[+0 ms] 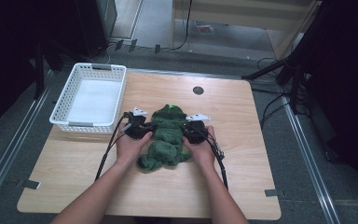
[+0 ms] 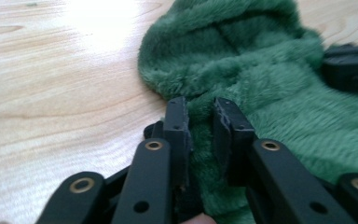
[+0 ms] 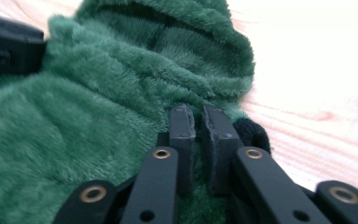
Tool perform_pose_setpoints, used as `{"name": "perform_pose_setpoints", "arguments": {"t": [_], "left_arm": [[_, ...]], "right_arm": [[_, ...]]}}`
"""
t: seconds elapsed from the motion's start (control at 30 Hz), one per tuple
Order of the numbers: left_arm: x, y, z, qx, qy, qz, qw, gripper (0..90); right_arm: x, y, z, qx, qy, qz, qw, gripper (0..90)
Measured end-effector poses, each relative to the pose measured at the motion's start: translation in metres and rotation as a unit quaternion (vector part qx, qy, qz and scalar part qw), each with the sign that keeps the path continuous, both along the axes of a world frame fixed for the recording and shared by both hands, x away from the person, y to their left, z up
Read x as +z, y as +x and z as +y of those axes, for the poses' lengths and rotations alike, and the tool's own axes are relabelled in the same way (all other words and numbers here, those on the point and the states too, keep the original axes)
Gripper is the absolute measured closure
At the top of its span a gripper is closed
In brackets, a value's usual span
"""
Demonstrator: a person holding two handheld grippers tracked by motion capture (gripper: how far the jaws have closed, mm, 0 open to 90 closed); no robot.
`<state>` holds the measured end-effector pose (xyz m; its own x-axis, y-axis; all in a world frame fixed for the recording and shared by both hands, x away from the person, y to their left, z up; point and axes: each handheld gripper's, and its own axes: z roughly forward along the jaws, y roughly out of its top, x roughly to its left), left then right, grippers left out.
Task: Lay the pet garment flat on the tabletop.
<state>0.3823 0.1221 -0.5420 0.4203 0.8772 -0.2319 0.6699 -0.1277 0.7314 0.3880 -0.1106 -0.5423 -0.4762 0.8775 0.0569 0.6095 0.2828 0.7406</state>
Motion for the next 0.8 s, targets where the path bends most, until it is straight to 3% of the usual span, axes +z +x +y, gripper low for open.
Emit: {"name": "perform_pose_setpoints", "arguments": {"t": [0.03, 0.07, 0.1, 0.17, 0.33, 0.4, 0.47, 0.5, 0.6, 0.67, 0.8], "left_arm": [[0.000, 0.000, 0.000, 0.000, 0.000, 0.000, 1.0000, 74.5], [0.008, -0.008, 0.001, 0.002, 0.006, -0.028, 0.9996, 70.8], [0.012, -0.011, 0.001, 0.000, 0.009, -0.040, 0.9992, 68.7], [0.017, -0.018, 0.005, -0.003, 0.013, -0.048, 0.9988, 66.8], [0.015, -0.032, 0.016, -0.010, 0.001, -0.036, 0.9993, 63.9], [0.012, -0.048, 0.027, -0.013, -0.010, -0.030, 0.9994, 63.7], [0.011, -0.054, 0.031, -0.012, -0.018, -0.029, 0.9993, 63.5], [0.011, -0.066, 0.038, -0.014, -0.030, -0.028, 0.9991, 63.2], [0.010, -0.086, 0.045, -0.023, -0.043, -0.026, 0.9985, 62.5], [0.009, -0.098, 0.046, -0.035, -0.046, -0.023, 0.9981, 62.0], [0.003, -0.115, 0.040, -0.054, -0.039, -0.019, 0.9976, 61.5]], "right_arm": [[0.000, 0.000, 0.000, 0.000, 0.000, 0.000, 1.0000, 81.8], [0.000, -0.003, -0.003, 0.006, 0.022, 0.000, 0.9997, 73.7], [0.001, -0.006, -0.004, 0.015, 0.028, -0.008, 0.9995, 71.0], [0.003, -0.012, -0.005, 0.018, 0.030, -0.021, 0.9991, 68.9], [0.017, -0.032, -0.001, 0.034, 0.034, -0.049, 0.9976, 66.9], [0.023, -0.041, 0.003, 0.048, 0.039, -0.054, 0.9966, 65.7], [0.025, -0.045, 0.005, 0.057, 0.040, -0.053, 0.9962, 65.3], [0.032, -0.055, 0.011, 0.076, 0.043, -0.049, 0.9950, 64.5], [0.040, -0.067, 0.021, 0.098, 0.041, -0.052, 0.9930, 63.3], [0.044, -0.074, 0.028, 0.103, 0.039, -0.060, 0.9921, 62.3], [0.045, -0.084, 0.045, 0.128, 0.045, -0.048, 0.9896, 59.0]]}}
